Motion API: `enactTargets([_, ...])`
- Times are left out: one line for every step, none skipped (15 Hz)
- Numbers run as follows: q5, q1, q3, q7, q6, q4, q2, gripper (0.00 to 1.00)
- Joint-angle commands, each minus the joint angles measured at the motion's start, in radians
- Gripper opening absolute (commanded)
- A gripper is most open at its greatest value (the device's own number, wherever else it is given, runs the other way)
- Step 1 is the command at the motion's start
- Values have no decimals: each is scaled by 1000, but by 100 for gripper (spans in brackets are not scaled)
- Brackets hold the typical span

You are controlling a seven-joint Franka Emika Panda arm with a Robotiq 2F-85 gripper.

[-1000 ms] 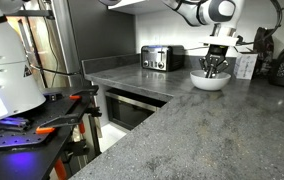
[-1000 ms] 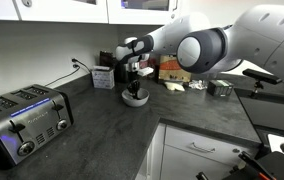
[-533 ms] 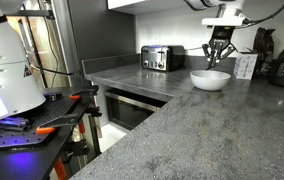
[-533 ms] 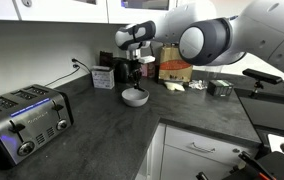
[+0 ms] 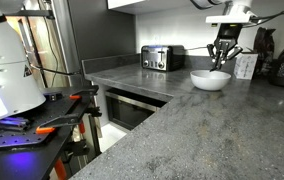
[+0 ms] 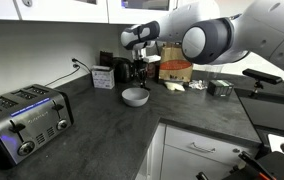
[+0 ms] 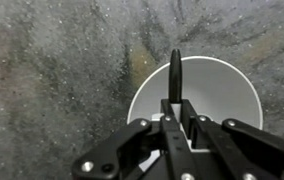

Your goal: Remove the pen from the bowl

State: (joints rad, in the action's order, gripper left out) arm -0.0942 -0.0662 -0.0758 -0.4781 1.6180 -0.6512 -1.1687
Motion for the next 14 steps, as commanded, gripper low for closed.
enactTargets([4, 26, 4, 18, 3, -86, 79, 4])
enactTargets([6, 34, 4, 21, 2, -99, 89, 4])
enactTargets([7, 42, 4, 25, 1, -115, 102, 4])
enactTargets([4, 47, 7, 32, -5, -140, 121, 4])
enactTargets([2, 52, 9, 35, -1, -168, 140, 4])
enactTargets([3, 57, 9, 40, 2, -206, 164, 4])
enactTargets([1, 59, 13, 51, 9, -246, 188, 4])
enactTargets([6, 65, 12, 59, 17, -293, 214, 4])
enactTargets([7, 70, 13, 68, 28, -347, 245, 4])
enactTargets([9, 74, 12, 80, 34, -391, 272, 4])
enactTargets([9, 79, 12, 84, 40, -435, 298, 4])
enactTargets([12, 85, 12, 96, 46, -480, 324, 4])
enactTargets([16, 93, 12, 103, 55, -526, 347, 4])
enactTargets([18, 100, 13, 116, 66, -573, 372, 4])
